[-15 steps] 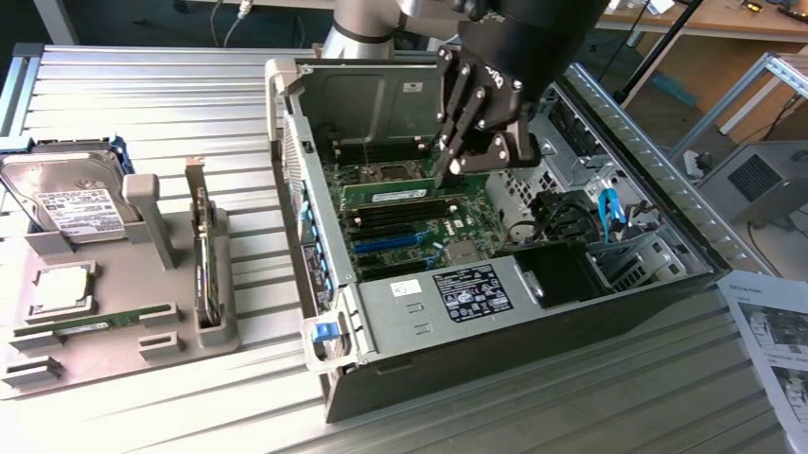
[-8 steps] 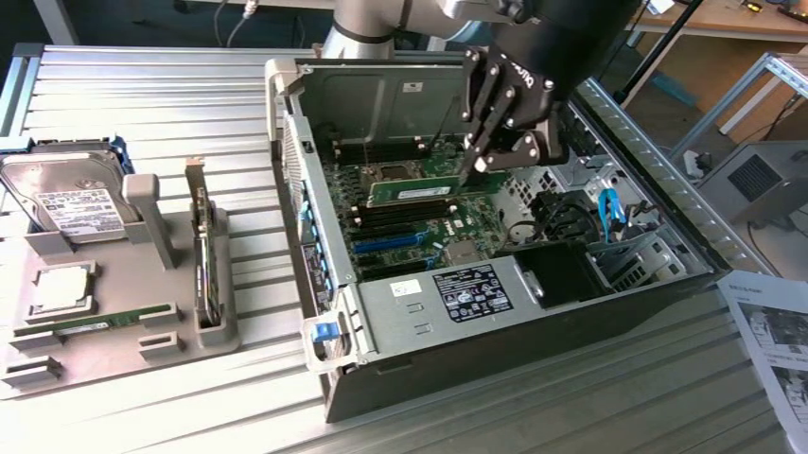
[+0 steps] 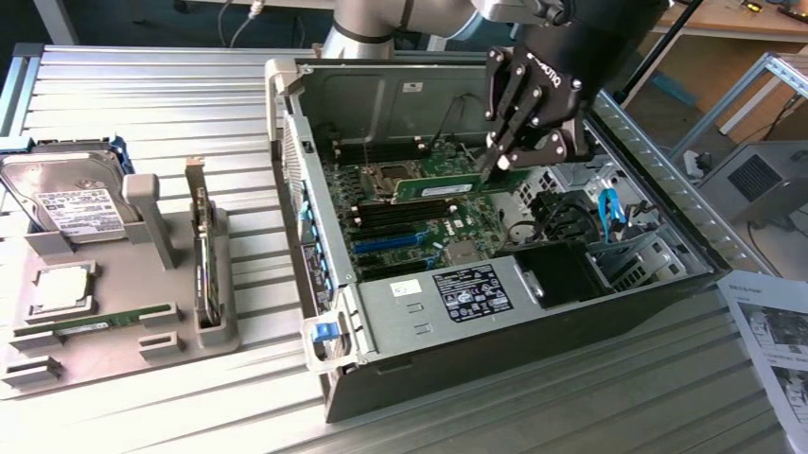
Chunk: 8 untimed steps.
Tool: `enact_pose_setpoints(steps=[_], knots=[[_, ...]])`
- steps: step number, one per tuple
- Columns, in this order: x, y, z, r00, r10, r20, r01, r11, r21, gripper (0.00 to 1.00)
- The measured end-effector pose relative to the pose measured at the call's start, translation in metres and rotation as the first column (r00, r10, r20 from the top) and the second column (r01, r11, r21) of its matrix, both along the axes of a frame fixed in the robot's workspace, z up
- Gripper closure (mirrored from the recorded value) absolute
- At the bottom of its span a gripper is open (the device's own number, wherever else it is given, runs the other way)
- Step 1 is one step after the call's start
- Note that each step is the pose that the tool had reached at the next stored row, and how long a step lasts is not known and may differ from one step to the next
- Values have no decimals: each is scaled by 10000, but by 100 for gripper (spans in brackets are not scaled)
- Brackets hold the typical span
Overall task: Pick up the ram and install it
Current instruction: 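Pick up the ram and move it above insertion slot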
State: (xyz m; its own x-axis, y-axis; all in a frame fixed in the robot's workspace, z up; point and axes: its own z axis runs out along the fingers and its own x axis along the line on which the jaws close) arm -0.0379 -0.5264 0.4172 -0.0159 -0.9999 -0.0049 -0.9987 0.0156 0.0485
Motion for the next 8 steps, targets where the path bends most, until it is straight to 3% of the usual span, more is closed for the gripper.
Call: enact_pose_setpoints(steps=[8], knots=[[90, 0, -1, 10000, 1, 0, -1, 10000, 2, 88]])
